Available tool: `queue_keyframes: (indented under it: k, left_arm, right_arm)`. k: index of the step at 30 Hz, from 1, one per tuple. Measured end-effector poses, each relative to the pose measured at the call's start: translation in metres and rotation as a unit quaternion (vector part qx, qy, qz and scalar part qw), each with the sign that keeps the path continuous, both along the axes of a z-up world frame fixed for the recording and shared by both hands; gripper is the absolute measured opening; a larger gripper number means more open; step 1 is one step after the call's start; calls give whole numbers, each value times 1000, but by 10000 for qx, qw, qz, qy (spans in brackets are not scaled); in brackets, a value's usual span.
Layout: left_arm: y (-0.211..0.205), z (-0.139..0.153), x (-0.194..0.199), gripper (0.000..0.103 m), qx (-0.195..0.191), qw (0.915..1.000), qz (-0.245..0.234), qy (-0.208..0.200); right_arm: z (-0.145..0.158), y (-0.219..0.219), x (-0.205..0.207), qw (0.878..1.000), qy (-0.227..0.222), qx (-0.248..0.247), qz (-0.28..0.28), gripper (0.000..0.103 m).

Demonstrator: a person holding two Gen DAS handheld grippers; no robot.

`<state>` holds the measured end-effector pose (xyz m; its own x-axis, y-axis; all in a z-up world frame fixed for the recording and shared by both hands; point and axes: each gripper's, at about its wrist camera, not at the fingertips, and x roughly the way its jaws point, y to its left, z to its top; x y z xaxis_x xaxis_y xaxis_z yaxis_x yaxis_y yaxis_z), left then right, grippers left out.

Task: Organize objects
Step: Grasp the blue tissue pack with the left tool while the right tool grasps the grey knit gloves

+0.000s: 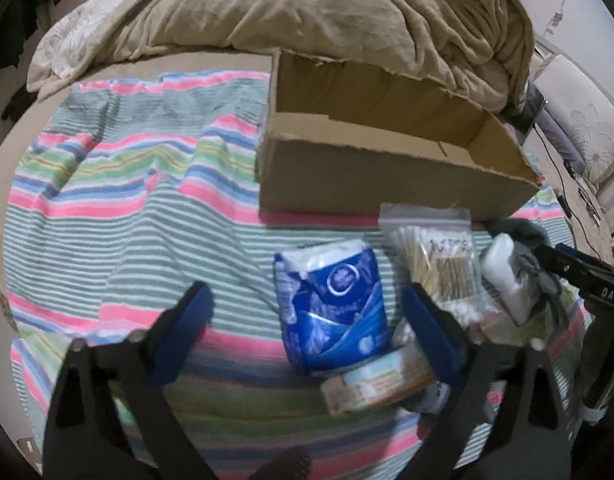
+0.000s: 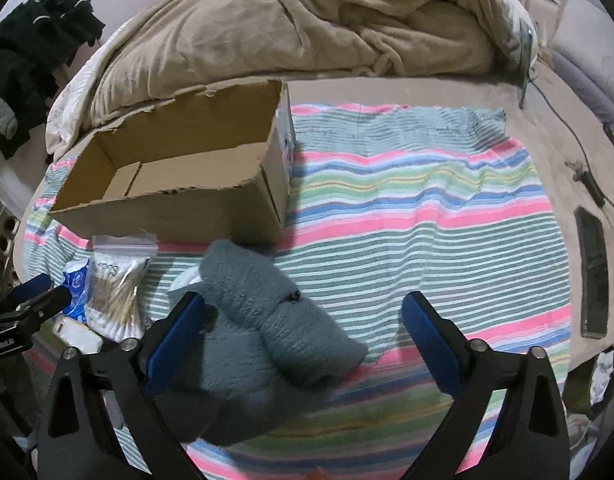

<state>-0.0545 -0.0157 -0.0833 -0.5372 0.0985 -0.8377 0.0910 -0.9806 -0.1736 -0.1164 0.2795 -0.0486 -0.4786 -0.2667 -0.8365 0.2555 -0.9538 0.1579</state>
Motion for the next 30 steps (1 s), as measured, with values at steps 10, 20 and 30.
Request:
queue_keyframes:
  k: [10,20,30]
  left_arm:
    - [7,-15,-7,61,101,9994,-335,-62]
    - [14,-12,-5,36,246,9983,-532,54]
    - [15,7,7,18,415,9966,-636,327]
  right_arm:
    - [-11,2,3,9974,-279,-546,384,62]
    - [-1,1,17,9958,-57,-679,606,42]
    - [39,5,28,9947,444,-680,627,41]
